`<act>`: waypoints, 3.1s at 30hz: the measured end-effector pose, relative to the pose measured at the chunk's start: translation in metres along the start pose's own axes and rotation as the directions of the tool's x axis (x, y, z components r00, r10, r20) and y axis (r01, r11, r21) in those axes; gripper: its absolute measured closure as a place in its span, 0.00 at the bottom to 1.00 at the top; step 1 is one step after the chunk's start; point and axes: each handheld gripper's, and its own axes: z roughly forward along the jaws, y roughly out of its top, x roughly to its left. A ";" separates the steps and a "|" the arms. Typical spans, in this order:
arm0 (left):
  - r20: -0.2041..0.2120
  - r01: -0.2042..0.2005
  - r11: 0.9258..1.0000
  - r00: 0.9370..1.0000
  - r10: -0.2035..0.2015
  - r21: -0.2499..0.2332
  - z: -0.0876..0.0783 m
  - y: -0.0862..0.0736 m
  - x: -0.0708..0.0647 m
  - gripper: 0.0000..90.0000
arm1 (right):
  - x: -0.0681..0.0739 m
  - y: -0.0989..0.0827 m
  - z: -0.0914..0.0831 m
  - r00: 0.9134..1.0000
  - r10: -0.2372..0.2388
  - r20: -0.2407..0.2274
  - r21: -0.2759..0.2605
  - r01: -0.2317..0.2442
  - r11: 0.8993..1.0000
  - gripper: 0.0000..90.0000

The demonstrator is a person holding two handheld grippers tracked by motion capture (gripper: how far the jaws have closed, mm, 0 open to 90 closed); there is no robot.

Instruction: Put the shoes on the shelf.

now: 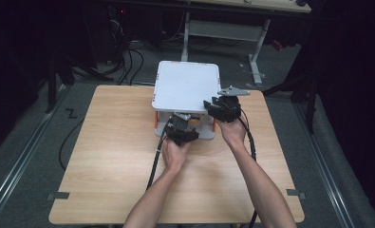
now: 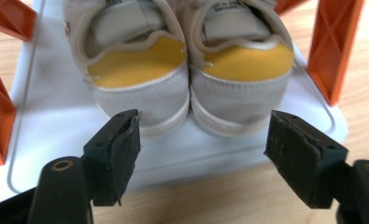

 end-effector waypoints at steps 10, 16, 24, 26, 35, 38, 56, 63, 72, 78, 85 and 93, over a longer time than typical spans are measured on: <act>0.054 -0.066 0.997 0.996 0.068 -0.034 -0.028 -0.011 0.014 0.33 | -0.004 -0.003 -0.006 0.999 0.030 -0.013 -0.008 -0.030 1.000 0.61; 0.098 -0.066 0.995 0.993 0.074 -0.077 -0.051 -0.017 0.029 0.34 | -0.010 -0.006 -0.017 0.999 0.048 -0.020 -0.017 -0.049 0.999 0.59; 0.151 -0.055 0.989 0.986 0.076 -0.136 -0.081 -0.017 0.045 0.34 | -0.017 -0.006 -0.040 0.997 0.075 -0.037 -0.034 -0.076 0.997 0.57; 0.151 -0.077 0.988 0.984 0.097 -0.135 -0.087 -0.019 0.049 0.34 | -0.018 -0.008 -0.048 0.996 0.081 -0.048 -0.047 -0.083 0.995 0.56; 0.173 -0.077 0.981 0.979 0.109 -0.180 -0.114 -0.025 0.064 0.33 | -0.023 -0.024 -0.072 0.993 0.101 -0.061 -0.066 -0.105 0.992 0.56; 0.178 -0.075 0.977 0.978 0.111 -0.199 -0.119 -0.028 0.068 0.33 | -0.023 -0.028 -0.080 0.993 0.102 -0.066 -0.071 -0.106 0.992 0.56; 0.201 0.017 0.968 0.979 0.035 -0.250 -0.148 -0.053 0.102 0.32 | -0.036 -0.072 -0.119 0.990 0.129 -0.057 -0.110 -0.135 0.985 0.54; 0.197 0.017 0.971 0.980 0.032 -0.239 -0.149 -0.062 0.109 0.32 | -0.044 -0.093 -0.129 0.984 0.170 -0.047 -0.116 -0.174 0.978 0.54; 0.184 0.021 0.978 0.983 0.018 -0.206 -0.144 -0.078 0.117 0.31 | -0.046 -0.121 -0.133 0.980 0.198 -0.035 -0.096 -0.200 0.975 0.54; 0.172 0.032 0.981 0.985 0.001 -0.191 -0.141 -0.087 0.124 0.31 | -0.050 -0.138 -0.133 0.976 0.218 -0.021 -0.080 -0.219 0.973 0.54; 0.158 0.039 0.984 0.987 -0.011 -0.174 -0.139 -0.096 0.131 0.31 | -0.054 -0.154 -0.129 0.971 0.237 0.003 -0.058 -0.237 0.970 0.54; 0.141 0.057 0.990 0.989 -0.039 -0.131 -0.130 -0.103 0.142 0.30 | -0.058 -0.165 -0.123 0.970 0.239 0.038 -0.032 -0.238 0.971 0.54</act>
